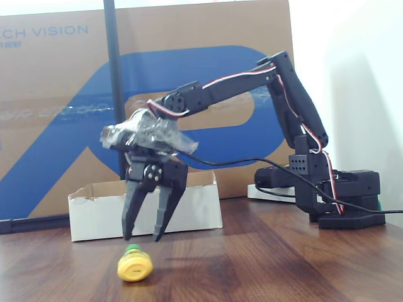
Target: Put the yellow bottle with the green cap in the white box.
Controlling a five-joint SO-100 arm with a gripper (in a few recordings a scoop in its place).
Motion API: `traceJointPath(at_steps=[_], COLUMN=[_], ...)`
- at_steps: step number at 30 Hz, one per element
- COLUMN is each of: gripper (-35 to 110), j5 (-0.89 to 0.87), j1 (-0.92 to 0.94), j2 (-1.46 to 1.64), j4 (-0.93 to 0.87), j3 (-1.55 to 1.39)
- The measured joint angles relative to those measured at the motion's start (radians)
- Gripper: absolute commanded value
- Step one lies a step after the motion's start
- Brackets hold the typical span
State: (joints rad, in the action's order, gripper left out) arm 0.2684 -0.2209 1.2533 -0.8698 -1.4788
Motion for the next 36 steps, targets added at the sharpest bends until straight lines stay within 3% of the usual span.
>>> traceJointPath(at_steps=[24, 36], gripper=[22, 23], j5=[-0.126, -0.101], j1=[-0.132, -0.046], j2=[0.044, 0.08], j4=[0.006, 0.006], j3=[-0.075, -0.103])
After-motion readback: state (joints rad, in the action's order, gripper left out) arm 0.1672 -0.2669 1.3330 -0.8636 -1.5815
